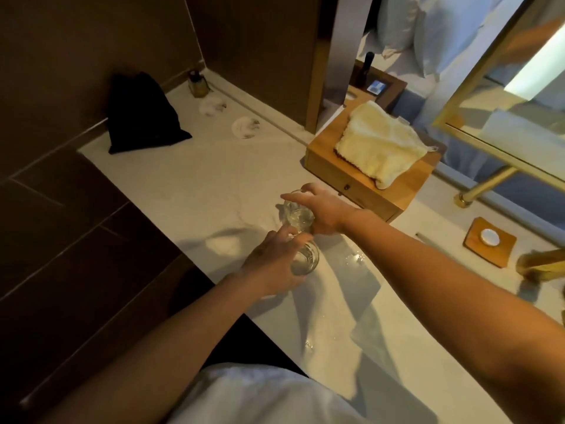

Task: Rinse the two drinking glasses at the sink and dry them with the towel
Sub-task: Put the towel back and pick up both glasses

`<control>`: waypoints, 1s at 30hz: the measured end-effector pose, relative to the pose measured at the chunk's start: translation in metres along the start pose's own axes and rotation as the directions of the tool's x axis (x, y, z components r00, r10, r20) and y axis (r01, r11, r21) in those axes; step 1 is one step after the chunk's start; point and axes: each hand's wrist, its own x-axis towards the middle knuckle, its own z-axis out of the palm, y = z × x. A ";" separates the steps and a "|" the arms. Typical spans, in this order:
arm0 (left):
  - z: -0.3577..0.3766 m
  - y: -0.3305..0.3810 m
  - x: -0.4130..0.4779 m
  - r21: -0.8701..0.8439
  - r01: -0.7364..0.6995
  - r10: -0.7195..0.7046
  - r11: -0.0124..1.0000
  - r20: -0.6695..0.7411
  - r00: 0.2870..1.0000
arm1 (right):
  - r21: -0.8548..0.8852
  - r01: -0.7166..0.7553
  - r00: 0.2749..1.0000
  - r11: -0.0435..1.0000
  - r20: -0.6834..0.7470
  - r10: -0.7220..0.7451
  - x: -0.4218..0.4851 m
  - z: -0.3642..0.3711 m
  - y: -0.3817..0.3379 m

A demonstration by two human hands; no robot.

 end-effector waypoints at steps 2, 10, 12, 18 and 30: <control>0.001 -0.004 0.000 -0.004 -0.009 0.009 1.000 0.015 1.000 | 0.037 0.002 0.999 0.999 -0.041 0.000 0.000 0.004 0.002; -0.018 -0.041 -0.004 -0.194 0.048 -0.058 0.980 -0.046 0.997 | 0.179 -0.039 0.990 0.983 -0.129 0.063 -0.011 0.016 0.021; -0.014 -0.051 -0.009 -0.426 0.109 -0.143 0.898 -0.049 0.988 | 0.403 -0.034 0.976 0.914 -0.183 0.117 -0.017 0.024 0.027; 0.025 -0.062 -0.014 -0.760 0.177 -0.338 0.625 -0.060 0.939 | 0.880 -0.114 0.901 0.461 -0.104 0.421 -0.024 0.064 0.026; 0.019 -0.042 -0.007 -0.729 0.158 -0.424 0.666 -0.195 0.884 | 0.935 -0.057 0.880 0.350 -0.119 0.459 -0.023 0.068 0.011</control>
